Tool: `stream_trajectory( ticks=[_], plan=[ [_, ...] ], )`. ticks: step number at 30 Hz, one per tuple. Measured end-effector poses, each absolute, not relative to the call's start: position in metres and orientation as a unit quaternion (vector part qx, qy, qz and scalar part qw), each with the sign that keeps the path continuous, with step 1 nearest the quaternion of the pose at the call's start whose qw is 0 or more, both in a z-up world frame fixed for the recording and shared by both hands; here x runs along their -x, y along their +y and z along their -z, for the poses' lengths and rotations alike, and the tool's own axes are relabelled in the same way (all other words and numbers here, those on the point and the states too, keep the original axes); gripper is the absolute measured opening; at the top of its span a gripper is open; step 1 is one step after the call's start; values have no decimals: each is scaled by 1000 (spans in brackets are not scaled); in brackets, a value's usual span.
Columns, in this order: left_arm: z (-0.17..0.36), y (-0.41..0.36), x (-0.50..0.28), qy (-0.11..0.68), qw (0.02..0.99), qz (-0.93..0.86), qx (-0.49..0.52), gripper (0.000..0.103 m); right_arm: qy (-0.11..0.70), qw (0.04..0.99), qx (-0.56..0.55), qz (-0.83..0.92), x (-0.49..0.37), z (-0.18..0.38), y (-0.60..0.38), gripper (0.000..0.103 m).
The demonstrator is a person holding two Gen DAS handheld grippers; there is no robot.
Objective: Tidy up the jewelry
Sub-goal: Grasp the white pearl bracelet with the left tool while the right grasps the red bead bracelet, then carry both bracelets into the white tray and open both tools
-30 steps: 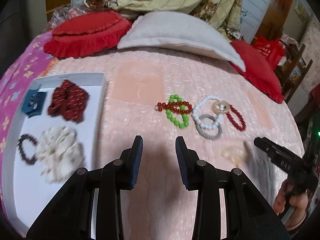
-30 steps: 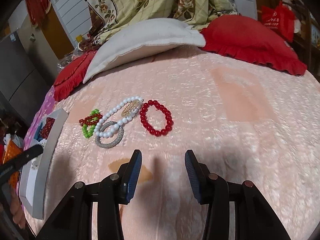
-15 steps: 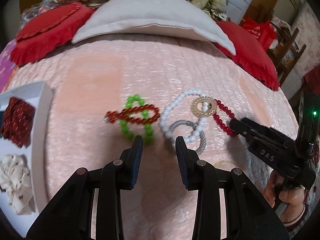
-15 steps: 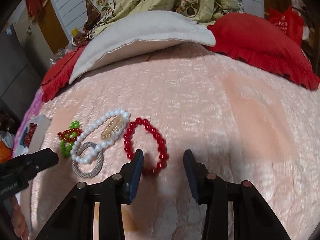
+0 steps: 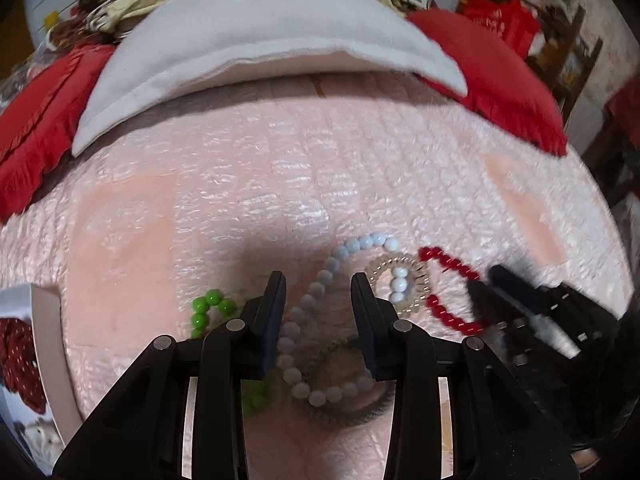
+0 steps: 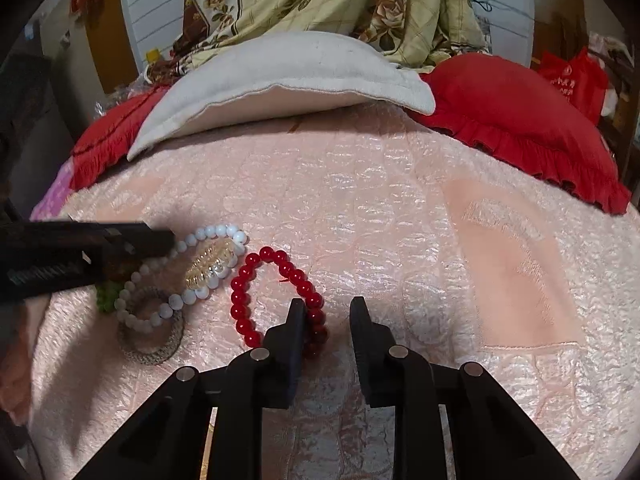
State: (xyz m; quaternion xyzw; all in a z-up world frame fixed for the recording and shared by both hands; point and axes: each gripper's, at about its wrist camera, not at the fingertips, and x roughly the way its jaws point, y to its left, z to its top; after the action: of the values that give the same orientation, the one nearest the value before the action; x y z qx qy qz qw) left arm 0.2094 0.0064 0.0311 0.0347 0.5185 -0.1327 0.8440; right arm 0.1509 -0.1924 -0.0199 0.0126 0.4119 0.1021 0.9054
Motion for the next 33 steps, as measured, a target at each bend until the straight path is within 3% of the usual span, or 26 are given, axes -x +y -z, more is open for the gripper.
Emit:
stream_trajectory(
  ticks=[7,9,10,11,13,20,33],
  plan=[
    [-21,-3,-215,518,844,121,-67,32,413,904,-9,-109,-153,21,-189,23],
    [-20,-6,-215,512,847,122,-73,24,413,904,-3,-109,-153,20,-187,23],
    [-21,-8,-213,511,847,128,-76,8,413,904,-2,-109,-154,20,-186,23],
    [-20,-13,-213,512,846,126,-80,8,412,904,-3,-111,-153,20,-186,22],
    [-24,-17,-210,513,846,124,-81,8,412,902,-26,-126,-154,21,-192,9],
    [-74,-2,-170,481,864,149,-21,8,382,909,-102,-130,-135,8,-215,9],
    [-175,70,-43,395,907,145,21,8,339,923,-75,-167,-51,-69,-180,9]
  ],
)
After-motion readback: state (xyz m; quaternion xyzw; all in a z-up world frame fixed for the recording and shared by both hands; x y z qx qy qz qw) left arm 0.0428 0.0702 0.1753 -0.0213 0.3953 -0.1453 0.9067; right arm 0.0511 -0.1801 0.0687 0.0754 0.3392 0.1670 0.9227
